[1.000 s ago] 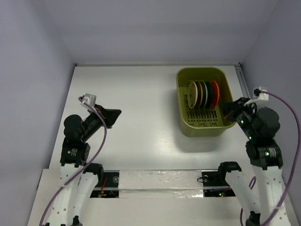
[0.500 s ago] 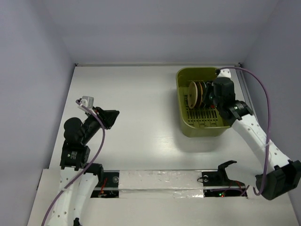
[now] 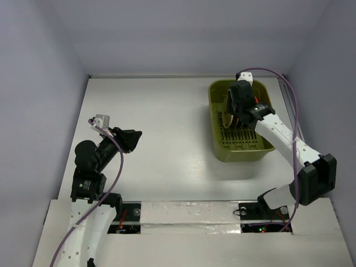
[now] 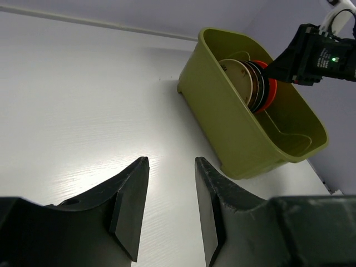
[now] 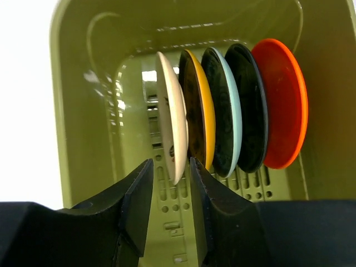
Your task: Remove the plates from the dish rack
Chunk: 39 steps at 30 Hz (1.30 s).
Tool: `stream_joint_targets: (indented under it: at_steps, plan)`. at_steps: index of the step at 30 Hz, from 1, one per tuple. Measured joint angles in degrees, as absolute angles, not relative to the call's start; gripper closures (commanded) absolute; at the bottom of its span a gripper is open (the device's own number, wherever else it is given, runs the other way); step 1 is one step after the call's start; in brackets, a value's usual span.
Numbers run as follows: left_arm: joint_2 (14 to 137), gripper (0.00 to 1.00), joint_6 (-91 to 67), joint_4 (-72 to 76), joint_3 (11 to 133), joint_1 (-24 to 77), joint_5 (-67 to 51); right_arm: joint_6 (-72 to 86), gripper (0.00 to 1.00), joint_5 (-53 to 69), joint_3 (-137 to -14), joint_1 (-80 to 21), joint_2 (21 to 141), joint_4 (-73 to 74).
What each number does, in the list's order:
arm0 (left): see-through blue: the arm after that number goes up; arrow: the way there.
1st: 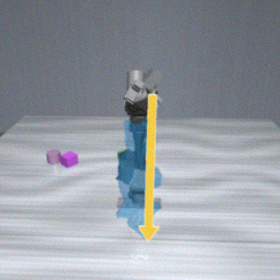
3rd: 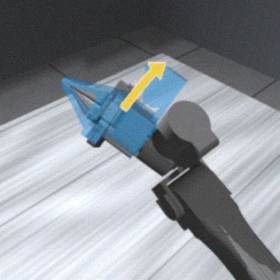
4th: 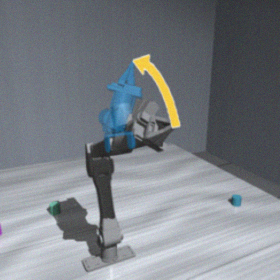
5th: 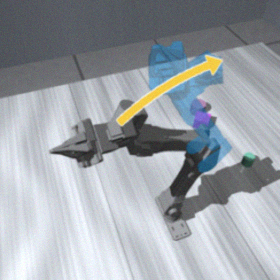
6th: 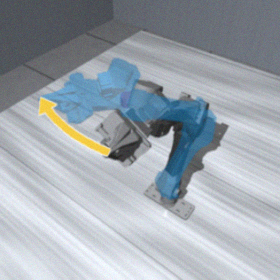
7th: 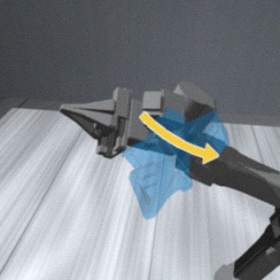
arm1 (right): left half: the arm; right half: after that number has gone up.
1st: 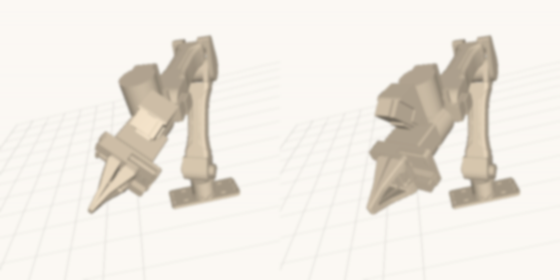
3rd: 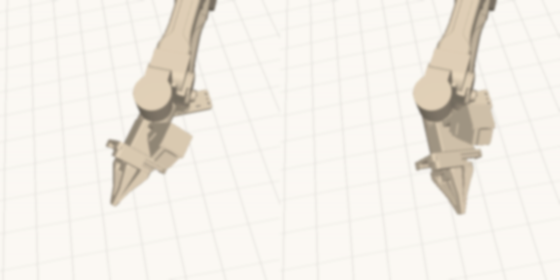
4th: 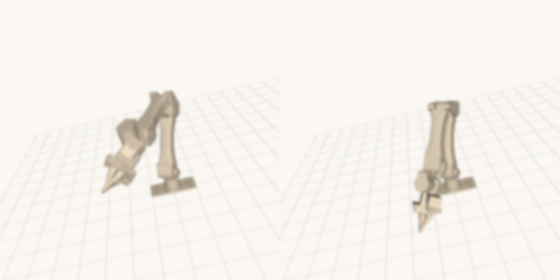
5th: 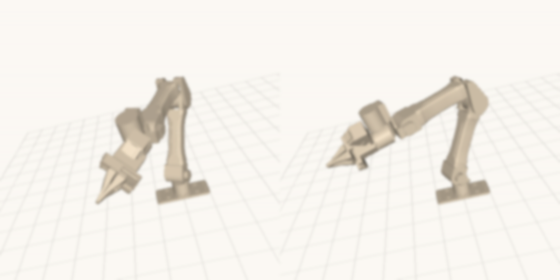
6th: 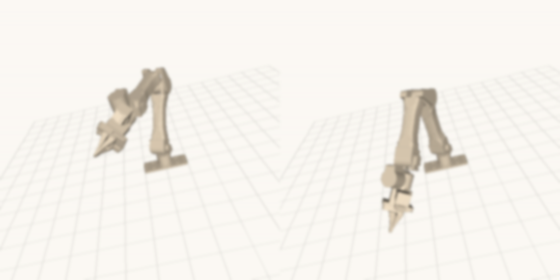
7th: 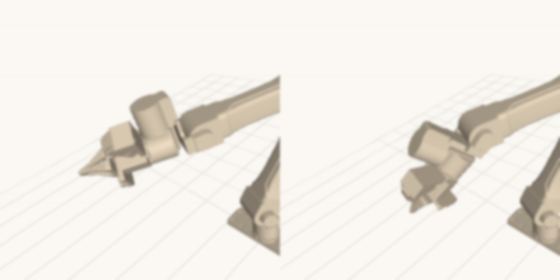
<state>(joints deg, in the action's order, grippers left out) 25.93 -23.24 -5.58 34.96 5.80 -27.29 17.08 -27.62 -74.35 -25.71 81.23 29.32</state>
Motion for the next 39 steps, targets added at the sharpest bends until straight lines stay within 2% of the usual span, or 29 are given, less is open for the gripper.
stream_joint_targets:
  at_steps: [8, 23, 39]
  plan:
    - [25.6, 0.64, -23.2, -5.6, 34.9, 5.8, -27.1, 15.6, 0.62, -30.9, -78.2, -26.0, 88.7, 30.1]
    - [25.6, 0.64, -23.2, -5.7, 34.9, 5.8, -26.9, 13.6, 0.70, -35.5, -81.6, -26.4, 96.0, 30.5]
    - [25.6, 0.64, -23.2, -5.7, 34.9, 5.8, -26.9, 11.5, 0.96, -45.0, -85.5, -29.5, 98.8, 33.9]
